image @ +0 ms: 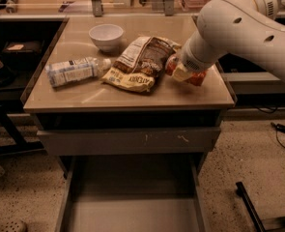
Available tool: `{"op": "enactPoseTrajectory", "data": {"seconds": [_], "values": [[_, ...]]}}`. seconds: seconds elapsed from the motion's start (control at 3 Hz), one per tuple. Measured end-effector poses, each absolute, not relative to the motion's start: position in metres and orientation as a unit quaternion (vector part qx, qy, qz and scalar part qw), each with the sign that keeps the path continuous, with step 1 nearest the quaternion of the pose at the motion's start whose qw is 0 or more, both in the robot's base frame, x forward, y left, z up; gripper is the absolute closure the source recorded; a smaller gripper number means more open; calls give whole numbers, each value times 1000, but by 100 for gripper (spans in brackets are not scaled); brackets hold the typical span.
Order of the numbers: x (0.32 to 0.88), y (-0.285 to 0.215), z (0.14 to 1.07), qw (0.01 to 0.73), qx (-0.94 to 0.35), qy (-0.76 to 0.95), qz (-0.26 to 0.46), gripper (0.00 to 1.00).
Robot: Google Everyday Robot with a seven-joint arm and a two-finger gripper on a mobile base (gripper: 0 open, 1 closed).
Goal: Pick coke can from middle drawer and place on counter
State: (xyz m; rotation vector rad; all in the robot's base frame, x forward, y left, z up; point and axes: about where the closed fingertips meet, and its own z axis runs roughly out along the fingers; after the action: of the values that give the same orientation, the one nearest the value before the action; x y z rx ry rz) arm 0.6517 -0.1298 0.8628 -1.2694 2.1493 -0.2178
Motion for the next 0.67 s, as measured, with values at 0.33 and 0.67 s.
{"op": "enactPoseTrajectory", "data": {"seconds": [0.33,0.67], "values": [[658,-136,842,293,-475,826,-79,100],[658,-137,841,292,-474,827,-79,81]]}}
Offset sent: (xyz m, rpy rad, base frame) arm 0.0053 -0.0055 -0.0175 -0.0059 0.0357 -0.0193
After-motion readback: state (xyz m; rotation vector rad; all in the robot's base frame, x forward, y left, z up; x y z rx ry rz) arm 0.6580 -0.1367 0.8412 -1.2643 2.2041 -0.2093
